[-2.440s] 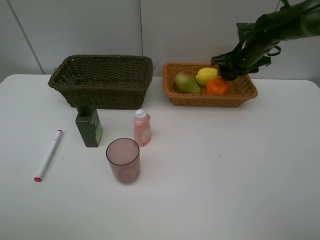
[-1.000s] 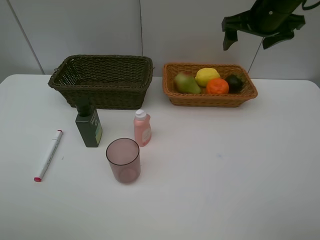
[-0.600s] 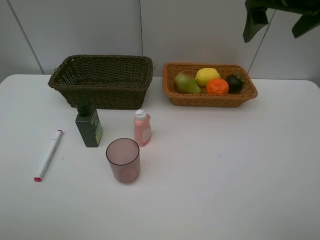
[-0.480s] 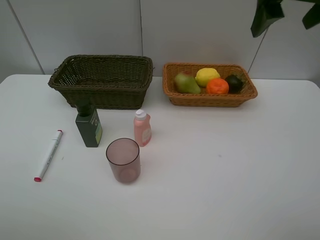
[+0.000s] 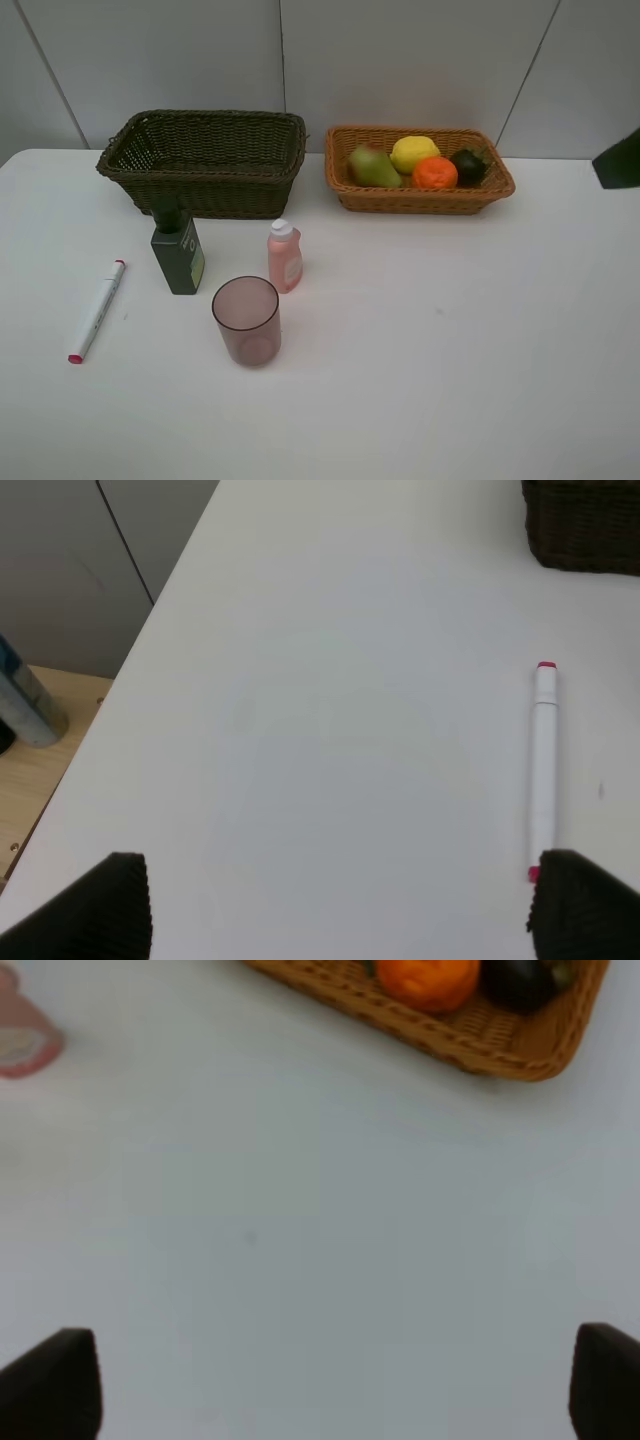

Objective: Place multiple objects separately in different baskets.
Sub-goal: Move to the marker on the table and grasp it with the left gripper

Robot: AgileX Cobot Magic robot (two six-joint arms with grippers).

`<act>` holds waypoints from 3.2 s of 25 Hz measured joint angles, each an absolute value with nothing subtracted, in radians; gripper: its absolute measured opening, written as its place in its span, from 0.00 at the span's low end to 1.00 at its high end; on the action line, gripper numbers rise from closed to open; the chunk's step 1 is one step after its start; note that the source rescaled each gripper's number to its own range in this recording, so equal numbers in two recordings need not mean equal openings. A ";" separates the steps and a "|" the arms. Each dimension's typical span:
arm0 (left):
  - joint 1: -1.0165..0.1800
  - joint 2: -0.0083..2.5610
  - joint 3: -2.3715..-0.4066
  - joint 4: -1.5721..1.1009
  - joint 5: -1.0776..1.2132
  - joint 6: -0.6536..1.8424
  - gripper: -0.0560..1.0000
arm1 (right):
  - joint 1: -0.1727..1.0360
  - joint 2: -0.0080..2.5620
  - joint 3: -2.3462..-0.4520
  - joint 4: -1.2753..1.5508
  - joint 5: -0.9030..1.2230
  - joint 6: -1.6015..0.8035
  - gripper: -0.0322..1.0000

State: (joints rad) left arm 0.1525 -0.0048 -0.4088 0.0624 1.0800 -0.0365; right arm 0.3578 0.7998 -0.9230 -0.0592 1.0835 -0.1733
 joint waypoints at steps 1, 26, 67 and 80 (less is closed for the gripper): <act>0.152 -0.005 -0.409 0.062 1.080 -0.037 1.00 | 0.358 0.739 -0.878 -0.044 1.079 -0.181 1.00; 0.152 -0.005 -0.409 0.062 1.080 -0.037 1.00 | 0.358 0.187 -0.523 -0.066 1.056 0.000 1.00; 0.152 -0.005 -0.409 0.062 1.080 -0.037 1.00 | 0.090 -0.003 -0.518 -0.087 1.049 0.038 1.00; 0.152 -0.005 -0.409 0.062 1.080 -0.037 1.00 | 0.090 -0.003 -0.518 -0.087 1.049 0.038 1.00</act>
